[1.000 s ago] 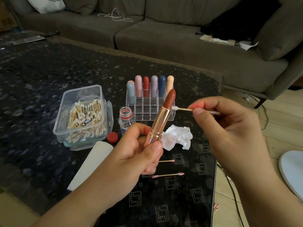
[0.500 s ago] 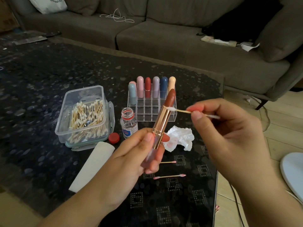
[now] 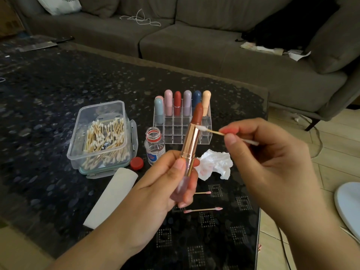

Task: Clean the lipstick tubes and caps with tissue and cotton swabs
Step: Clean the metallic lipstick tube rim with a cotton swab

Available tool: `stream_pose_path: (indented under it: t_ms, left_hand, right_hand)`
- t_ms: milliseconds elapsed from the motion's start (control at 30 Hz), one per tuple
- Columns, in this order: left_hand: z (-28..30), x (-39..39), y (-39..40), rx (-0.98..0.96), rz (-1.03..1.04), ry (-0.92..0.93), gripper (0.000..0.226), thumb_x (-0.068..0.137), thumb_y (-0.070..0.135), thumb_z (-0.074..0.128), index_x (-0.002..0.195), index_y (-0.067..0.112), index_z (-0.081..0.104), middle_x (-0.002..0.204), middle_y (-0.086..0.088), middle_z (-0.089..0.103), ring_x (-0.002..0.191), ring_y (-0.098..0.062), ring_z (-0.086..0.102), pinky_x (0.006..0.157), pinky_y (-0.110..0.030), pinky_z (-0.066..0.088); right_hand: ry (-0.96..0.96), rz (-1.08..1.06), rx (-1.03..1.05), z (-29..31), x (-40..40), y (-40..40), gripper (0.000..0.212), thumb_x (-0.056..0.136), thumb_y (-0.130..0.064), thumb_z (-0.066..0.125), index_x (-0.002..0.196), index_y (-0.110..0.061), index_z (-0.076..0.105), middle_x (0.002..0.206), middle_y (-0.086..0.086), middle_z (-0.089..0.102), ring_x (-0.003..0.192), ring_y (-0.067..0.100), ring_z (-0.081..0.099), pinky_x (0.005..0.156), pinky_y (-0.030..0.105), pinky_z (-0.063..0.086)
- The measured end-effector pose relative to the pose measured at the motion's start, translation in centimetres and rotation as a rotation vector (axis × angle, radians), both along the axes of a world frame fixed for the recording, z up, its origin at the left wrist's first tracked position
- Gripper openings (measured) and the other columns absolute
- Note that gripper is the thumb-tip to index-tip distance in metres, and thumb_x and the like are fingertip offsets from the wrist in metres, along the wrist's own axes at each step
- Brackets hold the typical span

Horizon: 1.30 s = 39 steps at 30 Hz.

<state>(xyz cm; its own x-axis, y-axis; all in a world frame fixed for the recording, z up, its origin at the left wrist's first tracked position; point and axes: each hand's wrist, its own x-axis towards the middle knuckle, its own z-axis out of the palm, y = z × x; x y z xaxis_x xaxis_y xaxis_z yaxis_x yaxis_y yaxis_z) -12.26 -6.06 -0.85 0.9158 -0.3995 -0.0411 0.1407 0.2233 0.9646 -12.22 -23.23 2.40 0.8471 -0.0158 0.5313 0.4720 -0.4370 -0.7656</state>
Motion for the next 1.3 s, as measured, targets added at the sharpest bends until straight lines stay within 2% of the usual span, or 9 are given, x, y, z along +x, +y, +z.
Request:
stream_pose_path:
  t_ms: [167, 333, 467, 633, 833, 967, 1100, 1233, 1300]
  left_hand:
    - [0.21, 0.08, 0.09, -0.024, 0.014, 0.012, 0.031, 0.083, 0.04, 0.047, 0.089, 0.014, 0.063, 0.067, 0.0, 0.054, 0.06, -0.015, 0.044, 0.057, -0.024, 0.042]
    - [0.33, -0.12, -0.06, -0.026, 0.0, 0.017, 0.032, 0.085, 0.038, 0.045, 0.093, 0.012, 0.062, 0.068, -0.002, 0.055, 0.06, -0.015, 0.044, 0.056, -0.024, 0.042]
    - [0.4, -0.11, 0.0, -0.038, -0.002, 0.024, 0.031, 0.086, 0.038, 0.045, 0.092, 0.012, 0.062, 0.067, -0.001, 0.056, 0.061, -0.016, 0.043, 0.057, -0.024, 0.041]
    - [0.44, -0.07, 0.02, -0.014, 0.002, -0.003, 0.031, 0.085, 0.038, 0.046, 0.093, 0.012, 0.059, 0.07, -0.001, 0.06, 0.06, -0.015, 0.046, 0.056, -0.024, 0.041]
    - [0.31, 0.01, 0.15, 0.01, 0.019, 0.002, 0.028, 0.086, 0.037, 0.045, 0.092, 0.014, 0.061, 0.066, -0.001, 0.055, 0.061, -0.016, 0.046, 0.058, -0.025, 0.042]
    - [0.52, -0.04, -0.02, -0.094, 0.004, 0.043, 0.028, 0.087, 0.034, 0.045, 0.086, 0.021, 0.069, 0.065, -0.003, 0.054, 0.056, -0.014, 0.046, 0.054, -0.024, 0.041]
    - [0.7, -0.06, 0.01, -0.21, -0.063, 0.098, 0.029, 0.087, 0.031, 0.045, 0.082, 0.018, 0.07, 0.064, -0.007, 0.053, 0.052, -0.014, 0.045, 0.05, -0.025, 0.04]
    - [0.87, 0.03, 0.11, -0.286, -0.115, 0.151, 0.031, 0.085, 0.032, 0.047, 0.088, 0.011, 0.07, 0.063, -0.006, 0.052, 0.05, -0.014, 0.044, 0.048, -0.024, 0.04]
    - [0.84, 0.06, 0.18, -0.293, -0.123, 0.161, 0.031, 0.085, 0.032, 0.047, 0.085, 0.012, 0.07, 0.062, -0.006, 0.051, 0.05, -0.013, 0.044, 0.048, -0.024, 0.04]
  right_hand:
    - [0.053, 0.112, -0.079, -0.29, -0.25, 0.07, 0.005, 0.082, -0.018, 0.063, 0.079, -0.021, 0.067, 0.057, 0.002, 0.054, 0.047, 0.006, 0.044, 0.048, 0.006, 0.032]
    - [-0.018, 0.05, -0.054, -0.07, 0.06, 0.17, 0.008, 0.086, -0.018, 0.063, 0.085, -0.026, 0.065, 0.069, -0.002, 0.06, 0.051, -0.001, 0.049, 0.051, 0.003, 0.033]
    - [0.011, 0.116, -0.101, -0.25, -0.16, 0.45, 0.008, 0.083, -0.025, 0.059, 0.081, -0.022, 0.066, 0.059, -0.001, 0.055, 0.047, 0.005, 0.044, 0.049, 0.005, 0.032]
    - [-0.051, 0.026, -0.118, -0.04, 0.06, 0.38, 0.005, 0.087, -0.022, 0.062, 0.085, -0.026, 0.065, 0.071, -0.003, 0.059, 0.053, 0.002, 0.049, 0.051, 0.003, 0.033]
    - [-0.019, 0.099, -0.116, -0.07, 0.0, 0.39, 0.009, 0.084, -0.024, 0.058, 0.082, -0.022, 0.066, 0.063, -0.004, 0.056, 0.049, 0.004, 0.046, 0.05, 0.005, 0.033]
    - [-0.031, 0.065, -0.079, -0.07, 0.28, 0.21, 0.006, 0.087, -0.02, 0.062, 0.086, -0.026, 0.064, 0.07, -0.002, 0.059, 0.053, 0.003, 0.049, 0.052, 0.005, 0.035]
    - [0.019, 0.163, -0.067, -0.06, 0.06, 0.3, 0.009, 0.083, -0.023, 0.057, 0.08, -0.021, 0.066, 0.062, 0.0, 0.055, 0.05, 0.005, 0.045, 0.05, 0.006, 0.033]
    - [-0.032, 0.092, -0.043, 0.13, 0.37, 0.06, 0.006, 0.088, -0.021, 0.062, 0.086, -0.025, 0.065, 0.071, 0.003, 0.059, 0.054, 0.006, 0.05, 0.053, 0.005, 0.036]
    - [-0.019, 0.113, -0.052, 0.04, 0.25, 0.0, 0.009, 0.087, -0.02, 0.062, 0.083, -0.025, 0.067, 0.066, 0.003, 0.057, 0.051, 0.004, 0.046, 0.052, 0.005, 0.034]
